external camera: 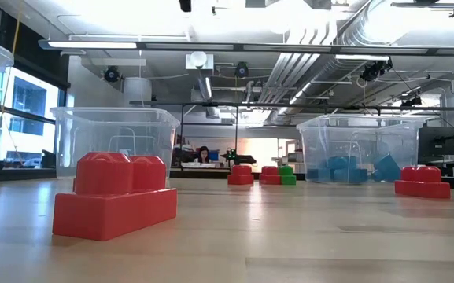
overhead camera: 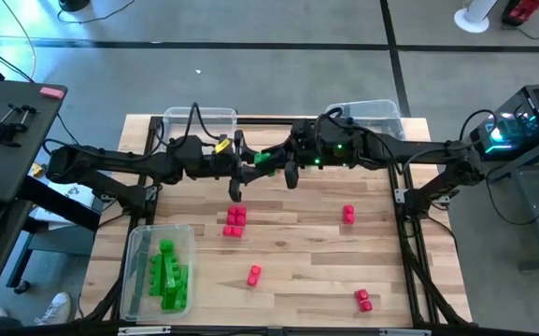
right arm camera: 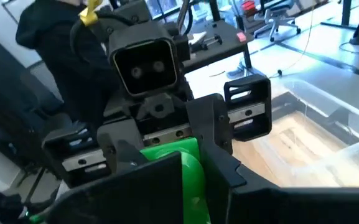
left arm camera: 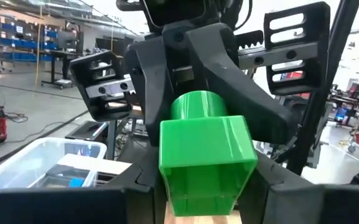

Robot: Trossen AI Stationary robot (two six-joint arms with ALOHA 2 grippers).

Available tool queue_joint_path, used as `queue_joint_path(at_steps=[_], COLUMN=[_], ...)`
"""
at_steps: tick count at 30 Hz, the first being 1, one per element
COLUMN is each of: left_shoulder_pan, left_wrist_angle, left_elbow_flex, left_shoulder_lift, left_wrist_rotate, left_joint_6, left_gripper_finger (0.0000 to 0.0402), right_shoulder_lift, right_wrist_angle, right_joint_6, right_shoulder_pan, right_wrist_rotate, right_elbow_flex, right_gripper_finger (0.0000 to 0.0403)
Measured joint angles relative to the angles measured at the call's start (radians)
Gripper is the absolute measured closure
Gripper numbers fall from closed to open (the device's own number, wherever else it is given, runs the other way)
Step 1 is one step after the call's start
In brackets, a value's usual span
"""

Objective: Sort blocks
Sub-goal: Put the green game piece into the bottom left transparent bin

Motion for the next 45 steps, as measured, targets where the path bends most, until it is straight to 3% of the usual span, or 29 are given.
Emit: queue_joint_path(at_steps=[3, 6, 11, 14, 19, 23, 28, 33, 39, 45], left_shoulder_pan=[0.001, 0.006, 0.047, 0.066, 0.037, -0.131, -0.381, -0.564, -0.706, -0.753], left_wrist_angle=[0.0, -0.056, -0.306, -0.536, -1.052, -1.324, -1.259, -1.12, -1.412, -1.542], left_elbow_flex=[0.001, 0.001, -0.001, 0.0, 0.0, -0.003, 0.003, 0.036, 0.034, 0.034], left_shoulder_lift=[-0.001, -0.008, -0.084, -0.142, -0.228, -0.229, -0.229, -0.23, -0.232, -0.241], left_wrist_rotate=[0.0, 0.002, -0.016, -0.055, 0.008, 0.131, 0.243, 0.089, 0.125, 0.116], left_joint_6=[-0.007, -0.005, -0.006, -0.066, -0.508, -0.849, -1.201, -1.275, -1.584, -1.729], left_gripper_finger=[0.0293, 0.0293, 0.0293, 0.0293, 0.0293, 0.0293, 0.0293, 0.0293, 0.0293, 0.0286], right_shoulder_lift=[0.0, 0.0, -0.041, -0.078, -0.112, -0.105, -0.088, -0.091, -0.09, -0.09], right_wrist_angle=[0.017, 0.034, 0.031, 0.022, -0.08, -0.149, -0.204, -0.21, -0.229, -0.256], right_joint_6=[0.019, 0.018, -0.027, -0.069, -0.07, -0.043, -0.024, -0.051, -0.081, -0.088], right_shoulder_pan=[-0.003, -0.016, -0.042, -0.061, -0.091, -0.107, -0.12, -0.121, -0.121, -0.121], right_wrist_rotate=[0.016, 0.019, 0.118, 0.139, 0.141, 0.142, 0.141, 0.139, 0.12, 0.118], right_elbow_flex=[-0.001, -0.001, 0.002, 0.004, 0.004, 0.004, 0.004, 0.004, 0.004, 0.004], right_gripper_finger=[0.0392, 0.0357, 0.0271, 0.023, 0.0202, 0.0203, 0.0203, 0.0203, 0.0203, 0.0203])
